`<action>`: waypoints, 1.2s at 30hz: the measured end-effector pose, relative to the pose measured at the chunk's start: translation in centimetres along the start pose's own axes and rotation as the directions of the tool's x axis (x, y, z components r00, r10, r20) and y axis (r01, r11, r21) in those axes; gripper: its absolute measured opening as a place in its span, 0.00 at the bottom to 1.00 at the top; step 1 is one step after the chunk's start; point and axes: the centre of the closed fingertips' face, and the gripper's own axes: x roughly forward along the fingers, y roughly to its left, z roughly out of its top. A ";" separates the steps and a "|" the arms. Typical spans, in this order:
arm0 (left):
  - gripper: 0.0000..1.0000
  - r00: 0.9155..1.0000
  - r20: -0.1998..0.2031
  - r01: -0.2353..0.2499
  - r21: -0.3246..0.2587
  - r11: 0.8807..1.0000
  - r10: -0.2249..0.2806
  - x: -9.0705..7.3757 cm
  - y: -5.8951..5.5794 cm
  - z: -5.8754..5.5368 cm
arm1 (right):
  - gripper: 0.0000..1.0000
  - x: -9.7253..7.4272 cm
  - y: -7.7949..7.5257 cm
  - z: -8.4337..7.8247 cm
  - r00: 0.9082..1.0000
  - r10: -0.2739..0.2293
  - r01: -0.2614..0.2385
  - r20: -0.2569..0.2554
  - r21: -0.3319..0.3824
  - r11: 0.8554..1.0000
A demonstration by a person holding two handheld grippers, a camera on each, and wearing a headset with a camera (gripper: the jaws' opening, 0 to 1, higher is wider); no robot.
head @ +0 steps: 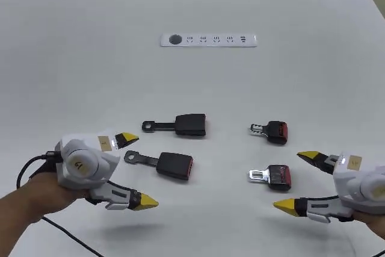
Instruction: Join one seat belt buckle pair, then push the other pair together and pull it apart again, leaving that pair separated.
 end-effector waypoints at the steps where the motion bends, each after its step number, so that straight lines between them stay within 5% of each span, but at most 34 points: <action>1: 0.89 1.000 -0.001 0.002 0.003 1.000 -0.002 0.1 0.0 0.0 | 0.75 0.0 0.0 0.0 1.000 0.001 -0.001 0.000 0.000 1.000; 20: 0.77 0.990 -0.083 0.121 0.126 0.985 -0.111 3.9 0.4 -0.1 | 0.72 1.6 -0.7 -0.4 0.995 0.091 -0.093 -0.048 -0.034 0.995; 36: 0.61 0.971 -0.154 0.211 0.188 0.959 -0.183 6.4 0.6 -1.2 | 0.54 2.4 -0.3 -1.3 0.970 0.205 -0.216 -0.127 -0.079 0.973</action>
